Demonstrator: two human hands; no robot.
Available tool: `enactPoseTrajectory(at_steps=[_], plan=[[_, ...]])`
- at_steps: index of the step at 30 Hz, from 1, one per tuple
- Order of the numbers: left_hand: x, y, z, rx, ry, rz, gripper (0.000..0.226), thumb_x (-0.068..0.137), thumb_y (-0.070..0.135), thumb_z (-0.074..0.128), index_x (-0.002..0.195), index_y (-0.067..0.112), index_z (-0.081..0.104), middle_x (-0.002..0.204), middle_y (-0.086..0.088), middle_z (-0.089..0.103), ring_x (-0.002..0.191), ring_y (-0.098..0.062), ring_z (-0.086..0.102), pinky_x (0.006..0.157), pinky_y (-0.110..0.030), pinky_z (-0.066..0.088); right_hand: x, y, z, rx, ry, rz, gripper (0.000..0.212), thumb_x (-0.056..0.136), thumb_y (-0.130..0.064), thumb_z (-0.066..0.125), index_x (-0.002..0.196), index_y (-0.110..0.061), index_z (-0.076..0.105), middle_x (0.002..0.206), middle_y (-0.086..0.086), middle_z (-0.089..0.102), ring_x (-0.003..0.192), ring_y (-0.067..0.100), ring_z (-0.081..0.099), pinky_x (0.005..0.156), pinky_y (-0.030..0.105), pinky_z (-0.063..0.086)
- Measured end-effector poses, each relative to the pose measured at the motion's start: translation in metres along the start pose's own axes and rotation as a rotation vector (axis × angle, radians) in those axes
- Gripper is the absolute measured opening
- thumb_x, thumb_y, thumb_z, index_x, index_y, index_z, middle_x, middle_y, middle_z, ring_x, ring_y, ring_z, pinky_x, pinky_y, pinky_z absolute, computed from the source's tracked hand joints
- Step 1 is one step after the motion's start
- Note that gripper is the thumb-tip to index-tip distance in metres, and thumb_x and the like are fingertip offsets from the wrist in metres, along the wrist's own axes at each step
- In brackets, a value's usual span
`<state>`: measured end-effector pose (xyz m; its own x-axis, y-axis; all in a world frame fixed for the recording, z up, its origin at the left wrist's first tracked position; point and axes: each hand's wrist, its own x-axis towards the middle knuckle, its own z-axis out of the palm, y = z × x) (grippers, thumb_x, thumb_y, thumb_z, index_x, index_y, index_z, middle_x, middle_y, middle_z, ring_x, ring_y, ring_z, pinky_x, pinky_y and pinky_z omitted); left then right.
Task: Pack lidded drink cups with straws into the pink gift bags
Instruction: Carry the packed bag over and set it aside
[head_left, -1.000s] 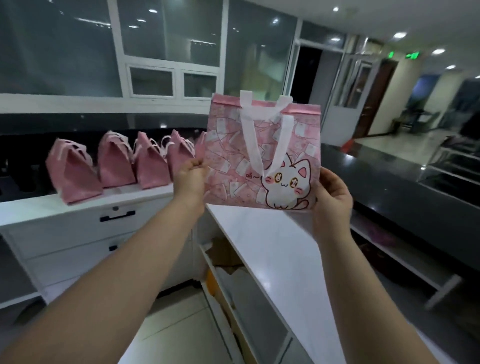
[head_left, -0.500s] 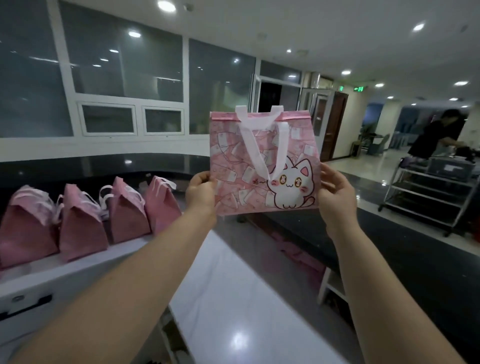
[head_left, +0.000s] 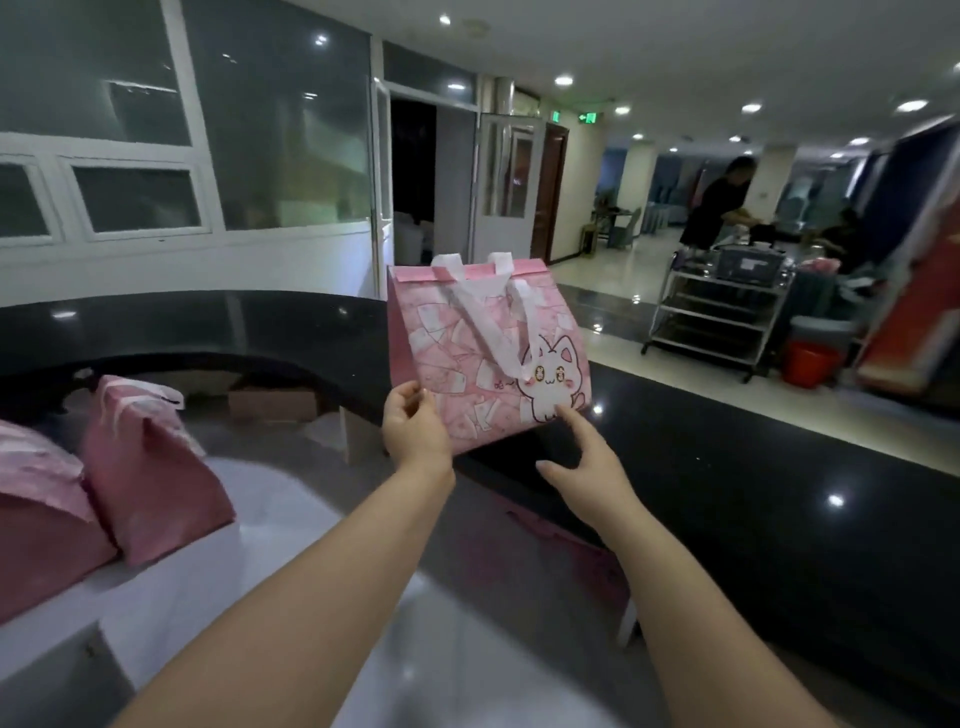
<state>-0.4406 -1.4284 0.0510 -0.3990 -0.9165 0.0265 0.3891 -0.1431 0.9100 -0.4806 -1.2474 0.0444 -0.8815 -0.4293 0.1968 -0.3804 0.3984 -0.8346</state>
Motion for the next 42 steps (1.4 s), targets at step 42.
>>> enactPoseTrajectory(at_steps=[42], plan=[[0.189,-0.074,0.037,0.458,-0.878,0.122,0.020,0.076,0.022,0.080,0.074,0.026,0.061,0.071,0.016,0.066,0.063,-0.001,0.062,0.050,-0.015,0.049,0.123,-0.013,0.120,0.087,0.654,0.227,0.029,0.083,-0.020,0.073,0.088,-0.041,0.054,0.093,-0.010,0.061,0.082,0.005,0.062,0.060,0.018,0.050]])
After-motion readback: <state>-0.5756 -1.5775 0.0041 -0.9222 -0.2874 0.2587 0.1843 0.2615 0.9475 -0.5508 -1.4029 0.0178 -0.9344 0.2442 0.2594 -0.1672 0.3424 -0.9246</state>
